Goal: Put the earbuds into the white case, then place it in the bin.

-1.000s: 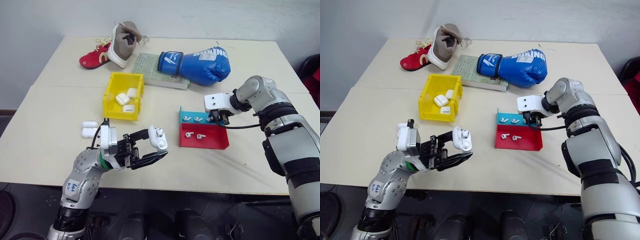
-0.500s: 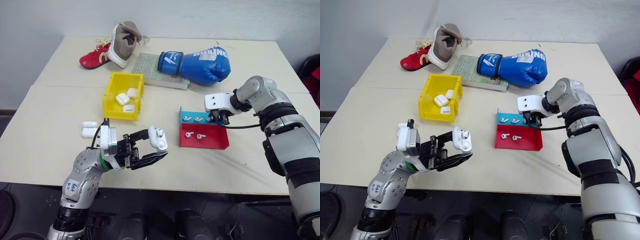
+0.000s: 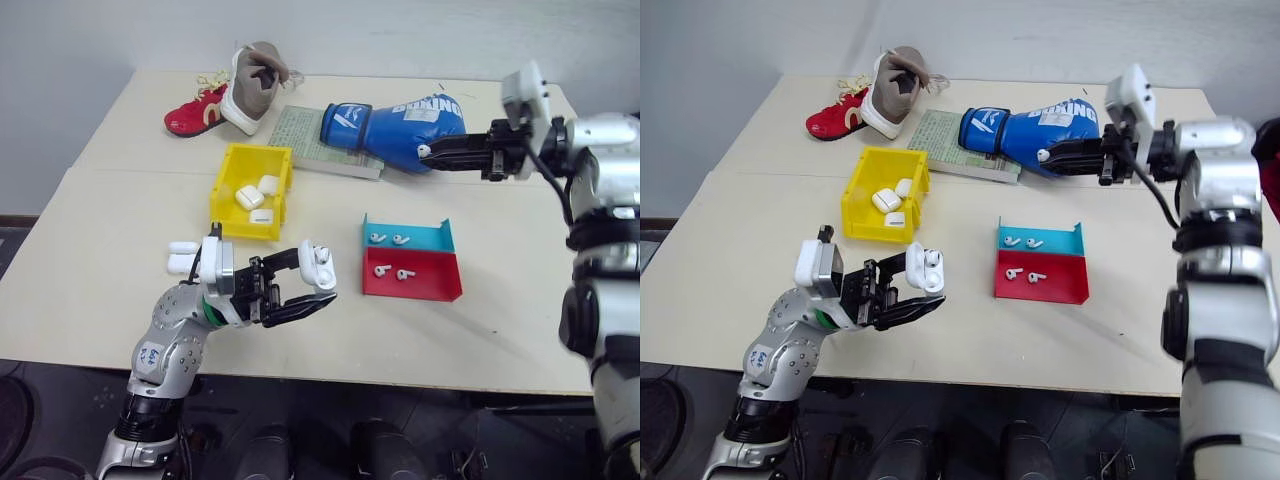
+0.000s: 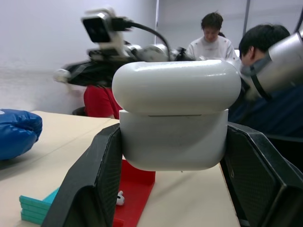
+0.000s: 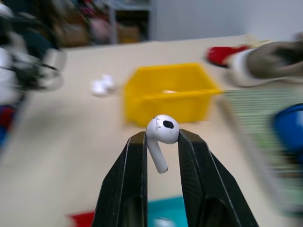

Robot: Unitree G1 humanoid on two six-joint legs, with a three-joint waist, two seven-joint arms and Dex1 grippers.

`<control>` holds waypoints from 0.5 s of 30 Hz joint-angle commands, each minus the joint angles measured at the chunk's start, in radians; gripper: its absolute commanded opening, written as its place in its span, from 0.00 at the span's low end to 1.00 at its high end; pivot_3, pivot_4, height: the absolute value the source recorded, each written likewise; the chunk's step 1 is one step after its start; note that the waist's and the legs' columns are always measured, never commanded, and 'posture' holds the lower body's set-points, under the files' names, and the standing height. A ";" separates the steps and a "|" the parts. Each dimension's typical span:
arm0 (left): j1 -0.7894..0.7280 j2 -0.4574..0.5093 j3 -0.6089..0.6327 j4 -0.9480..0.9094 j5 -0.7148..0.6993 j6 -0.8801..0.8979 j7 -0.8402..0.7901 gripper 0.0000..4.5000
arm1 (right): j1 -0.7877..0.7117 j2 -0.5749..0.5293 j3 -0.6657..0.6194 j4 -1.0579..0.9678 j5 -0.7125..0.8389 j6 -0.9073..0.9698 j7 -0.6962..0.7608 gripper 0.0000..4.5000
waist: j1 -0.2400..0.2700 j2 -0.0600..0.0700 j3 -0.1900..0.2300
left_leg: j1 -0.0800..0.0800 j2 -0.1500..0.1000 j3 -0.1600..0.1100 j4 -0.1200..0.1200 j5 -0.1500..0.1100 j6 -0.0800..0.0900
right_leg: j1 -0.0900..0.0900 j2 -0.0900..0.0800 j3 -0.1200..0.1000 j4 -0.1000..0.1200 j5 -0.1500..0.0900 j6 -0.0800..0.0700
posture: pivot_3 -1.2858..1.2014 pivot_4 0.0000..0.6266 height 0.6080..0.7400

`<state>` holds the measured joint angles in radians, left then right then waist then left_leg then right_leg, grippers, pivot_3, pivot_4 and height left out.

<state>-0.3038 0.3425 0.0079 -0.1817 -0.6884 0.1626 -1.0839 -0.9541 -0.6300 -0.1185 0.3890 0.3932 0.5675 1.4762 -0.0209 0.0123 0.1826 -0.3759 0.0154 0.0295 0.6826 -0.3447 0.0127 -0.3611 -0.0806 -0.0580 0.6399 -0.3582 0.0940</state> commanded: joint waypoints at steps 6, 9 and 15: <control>-0.090 -0.054 -0.005 0.048 0.001 -0.006 0.005 0.62 | 0.285 0.227 -0.182 -0.748 0.601 0.527 -0.517 0.11 | -0.002 0.000 0.000 | -0.009 -0.001 0.001 0.002 0.001 -0.001 | -0.012 0.000 0.000 0.007 0.000 0.000 | 0.52 0.24 1.00; -0.107 -0.058 -0.010 0.062 0.010 -0.008 -0.004 0.62 | 0.311 0.255 -0.175 -0.790 0.685 0.535 -0.601 0.11 | -0.003 0.000 0.000 | -0.009 -0.002 0.001 0.002 0.001 -0.001 | -0.012 0.000 0.001 0.007 0.000 0.000 | 0.52 0.24 1.00; -0.118 -0.071 -0.016 0.069 0.013 -0.016 -0.005 0.62 | 0.350 0.244 -0.125 -0.830 0.757 0.512 -0.658 0.11 | -0.005 0.000 0.000 | -0.010 -0.002 0.002 0.002 0.001 -0.001 | -0.014 0.000 0.002 0.007 0.000 0.000 | 0.52 0.24 1.00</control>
<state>-0.4088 0.2793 -0.0085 -0.1019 -0.6754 0.1621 -1.0847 -0.6069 -0.3787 -0.2474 -0.3982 1.1171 1.0958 0.8279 -0.0257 0.0121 0.1825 -0.3860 0.0135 0.0314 0.6842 -0.3435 0.0122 -0.3747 -0.0801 -0.0558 0.6468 -0.3581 0.0942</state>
